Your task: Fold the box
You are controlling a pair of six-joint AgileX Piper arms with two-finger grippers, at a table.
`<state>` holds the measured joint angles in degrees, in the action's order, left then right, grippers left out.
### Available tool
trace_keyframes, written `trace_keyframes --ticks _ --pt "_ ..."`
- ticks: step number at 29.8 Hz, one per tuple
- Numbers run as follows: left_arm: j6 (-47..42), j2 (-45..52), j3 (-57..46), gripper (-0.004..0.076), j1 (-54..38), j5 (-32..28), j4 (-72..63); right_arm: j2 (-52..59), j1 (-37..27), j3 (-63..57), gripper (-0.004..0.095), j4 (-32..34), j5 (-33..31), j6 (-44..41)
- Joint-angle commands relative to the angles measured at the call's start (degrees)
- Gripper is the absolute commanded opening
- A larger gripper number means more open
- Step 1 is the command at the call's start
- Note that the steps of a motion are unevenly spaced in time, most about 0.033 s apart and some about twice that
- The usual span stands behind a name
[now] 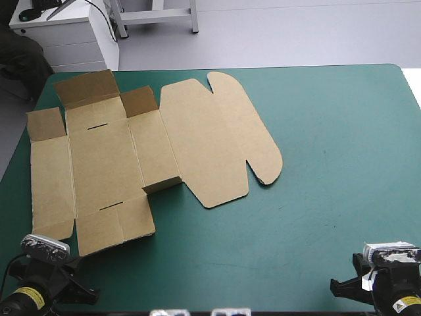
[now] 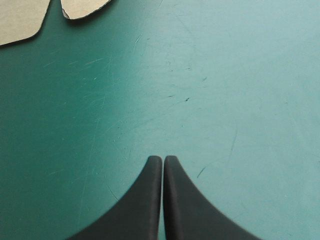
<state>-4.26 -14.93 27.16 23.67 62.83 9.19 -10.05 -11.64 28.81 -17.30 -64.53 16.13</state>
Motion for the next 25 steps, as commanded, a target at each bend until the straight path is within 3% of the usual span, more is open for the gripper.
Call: trace_keyframes --ticks 1,16,25 --pt "-0.6 -0.7 1.4 -0.0008 0.2 -3.2 0.2 -0.8 0.1 1.3 -0.0004 -0.9 3.2 0.5" --pt "0.1 -0.7 1.9 -0.0008 0.2 -3.2 0.1 -0.8 0.1 1.3 -0.0004 -0.9 3.2 0.5" --pt "1.7 -8.5 14.6 -0.0008 0.2 -1.6 1.0 -0.8 0.1 1.3 -0.0004 -0.9 3.2 0.5"
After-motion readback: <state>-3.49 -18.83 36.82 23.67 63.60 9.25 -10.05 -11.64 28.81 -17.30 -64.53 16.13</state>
